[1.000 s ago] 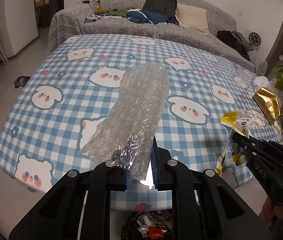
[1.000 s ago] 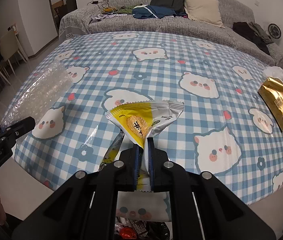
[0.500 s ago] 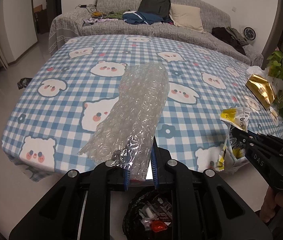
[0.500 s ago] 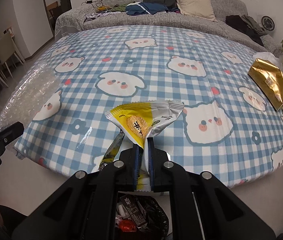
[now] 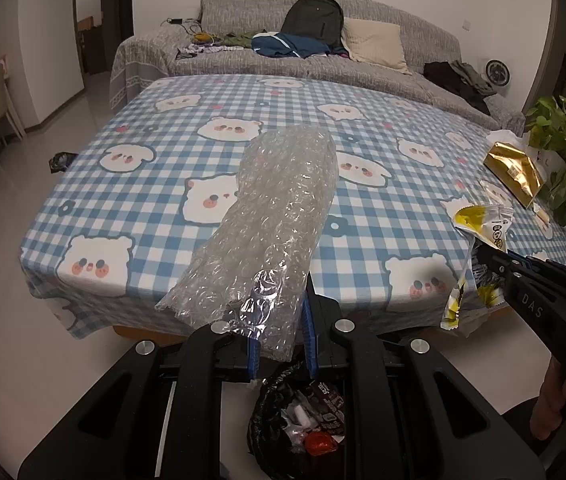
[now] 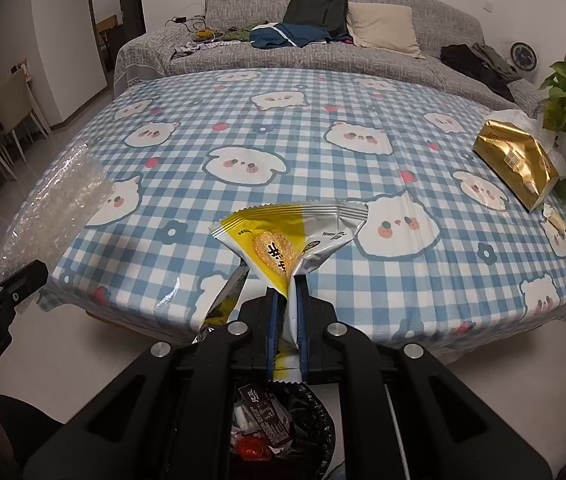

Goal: Collect trash
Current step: 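Lift and carry the bubble wrap and yellow packet with both tools over the bin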

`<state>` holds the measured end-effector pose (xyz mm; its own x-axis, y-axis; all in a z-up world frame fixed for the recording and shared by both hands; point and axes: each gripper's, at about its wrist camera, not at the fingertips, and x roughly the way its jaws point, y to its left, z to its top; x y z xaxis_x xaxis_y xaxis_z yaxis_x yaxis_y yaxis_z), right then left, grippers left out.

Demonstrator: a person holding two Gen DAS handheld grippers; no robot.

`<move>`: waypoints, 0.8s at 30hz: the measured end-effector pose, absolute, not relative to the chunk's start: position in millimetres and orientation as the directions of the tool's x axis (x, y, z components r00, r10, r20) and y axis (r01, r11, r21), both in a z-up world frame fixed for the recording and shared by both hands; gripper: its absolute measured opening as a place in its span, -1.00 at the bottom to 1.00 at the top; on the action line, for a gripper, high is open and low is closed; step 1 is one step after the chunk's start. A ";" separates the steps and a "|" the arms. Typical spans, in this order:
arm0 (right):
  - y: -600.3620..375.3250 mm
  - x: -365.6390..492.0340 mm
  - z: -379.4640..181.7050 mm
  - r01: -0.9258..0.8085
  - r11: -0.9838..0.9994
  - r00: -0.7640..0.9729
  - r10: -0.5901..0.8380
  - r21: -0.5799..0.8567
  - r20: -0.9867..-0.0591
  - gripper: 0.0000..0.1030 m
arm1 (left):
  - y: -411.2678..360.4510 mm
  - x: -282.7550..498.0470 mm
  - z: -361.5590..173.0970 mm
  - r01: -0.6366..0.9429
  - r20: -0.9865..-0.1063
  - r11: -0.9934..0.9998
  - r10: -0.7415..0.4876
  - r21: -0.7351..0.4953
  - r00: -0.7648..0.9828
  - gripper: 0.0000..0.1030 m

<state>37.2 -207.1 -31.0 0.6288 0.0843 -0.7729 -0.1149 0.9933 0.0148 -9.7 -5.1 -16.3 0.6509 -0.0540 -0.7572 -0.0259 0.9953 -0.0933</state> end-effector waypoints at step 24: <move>-212.8 -46.4 -50.9 -0.115 0.992 0.628 0.108 0.046 -0.771 -0.85 | -6.2 -87.0 -38.1 -0.023 -0.761 0.994 -0.066 -0.106 0.645 -0.69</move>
<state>-46.4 -212.8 -50.9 0.6282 0.1082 -0.7705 -0.1147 0.9923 0.0458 -87.0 -6.2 -38.1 0.6455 -0.0660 -0.7609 -0.0232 0.9941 -0.1059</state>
